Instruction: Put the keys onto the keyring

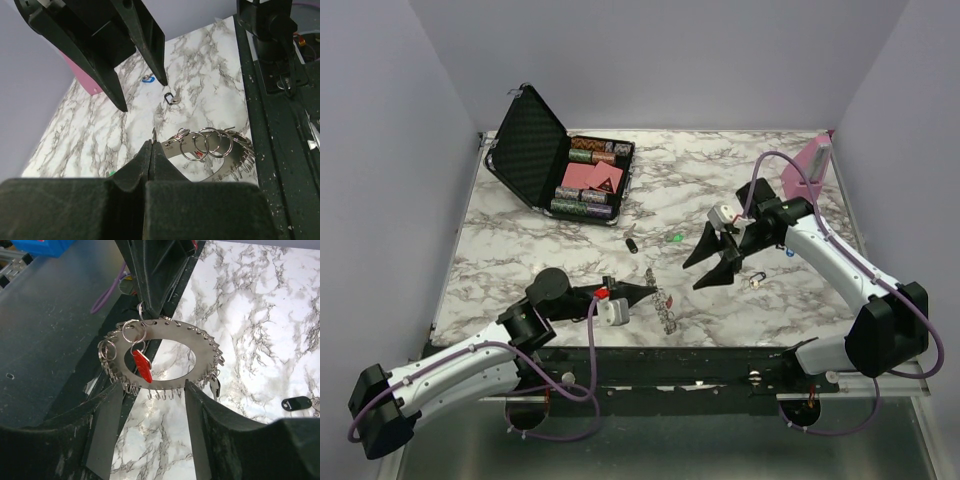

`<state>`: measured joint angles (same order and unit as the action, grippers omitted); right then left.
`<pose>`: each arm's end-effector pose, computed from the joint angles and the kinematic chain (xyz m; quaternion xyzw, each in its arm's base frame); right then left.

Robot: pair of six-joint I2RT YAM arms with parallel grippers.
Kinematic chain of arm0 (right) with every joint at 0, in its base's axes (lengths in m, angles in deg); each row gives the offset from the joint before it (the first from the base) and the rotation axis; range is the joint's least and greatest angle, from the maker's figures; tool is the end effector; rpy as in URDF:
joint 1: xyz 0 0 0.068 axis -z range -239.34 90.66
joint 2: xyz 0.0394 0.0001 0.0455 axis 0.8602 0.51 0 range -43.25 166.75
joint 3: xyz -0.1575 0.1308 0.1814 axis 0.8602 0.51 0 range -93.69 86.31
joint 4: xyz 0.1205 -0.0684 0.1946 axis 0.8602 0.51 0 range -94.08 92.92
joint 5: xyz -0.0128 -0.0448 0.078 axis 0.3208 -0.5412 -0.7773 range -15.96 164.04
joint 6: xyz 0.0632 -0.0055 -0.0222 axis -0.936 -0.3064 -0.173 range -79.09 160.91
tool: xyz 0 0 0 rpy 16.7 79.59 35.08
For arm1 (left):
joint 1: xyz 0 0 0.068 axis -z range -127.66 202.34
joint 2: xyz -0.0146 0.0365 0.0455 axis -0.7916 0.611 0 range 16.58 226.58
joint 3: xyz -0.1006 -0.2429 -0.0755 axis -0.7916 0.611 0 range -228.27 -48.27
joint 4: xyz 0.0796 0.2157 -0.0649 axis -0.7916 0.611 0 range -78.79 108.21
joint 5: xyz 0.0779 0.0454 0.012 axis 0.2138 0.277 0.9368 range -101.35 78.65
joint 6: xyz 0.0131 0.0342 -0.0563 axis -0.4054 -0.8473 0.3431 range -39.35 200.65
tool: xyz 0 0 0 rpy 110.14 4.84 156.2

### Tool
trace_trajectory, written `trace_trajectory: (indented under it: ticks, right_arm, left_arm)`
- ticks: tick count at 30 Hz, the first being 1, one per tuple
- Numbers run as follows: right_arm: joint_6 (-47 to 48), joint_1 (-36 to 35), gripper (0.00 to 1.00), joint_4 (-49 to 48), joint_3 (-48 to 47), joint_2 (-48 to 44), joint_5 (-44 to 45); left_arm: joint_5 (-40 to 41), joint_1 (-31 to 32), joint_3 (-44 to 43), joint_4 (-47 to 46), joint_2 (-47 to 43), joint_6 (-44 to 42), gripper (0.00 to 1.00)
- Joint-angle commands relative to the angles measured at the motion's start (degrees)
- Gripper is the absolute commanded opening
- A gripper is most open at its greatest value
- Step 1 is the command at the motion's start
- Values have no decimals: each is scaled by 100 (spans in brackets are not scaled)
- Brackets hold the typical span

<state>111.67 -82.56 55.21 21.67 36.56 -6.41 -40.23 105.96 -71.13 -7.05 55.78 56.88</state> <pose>0.1851 0.1371 0.2944 -0.6127 0.4522 0.5439 0.3524 0.0767 -0.1478 0.2804 0.5608 0.4134 -0.3469 0.6280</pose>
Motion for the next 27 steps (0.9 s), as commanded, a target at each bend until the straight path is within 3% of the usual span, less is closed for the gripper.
trace_trajectory:
  ticks: [1,7,11,17,27]
  right_arm:
    - [657,-42,63,522,-75,17,-234]
    - [580,-51,67,743,-136,43,-665]
    - [0,-208,65,418,-128,157,-859]
    - [-730,-587,60,-39,-128,342,-1087]
    - [-1126,-631,51,-286,-145,351,-1263]
  left_arm:
    - [-311,-10,-176,218,-18,-279,0]
    - [-21,-28,-457,-62,333,1741,0]
    - [41,-36,-185,-949,421,2789,0]
    - [-73,-63,-158,-1258,720,2817,0]
    - [-241,-186,-167,-1452,1011,2913,0]
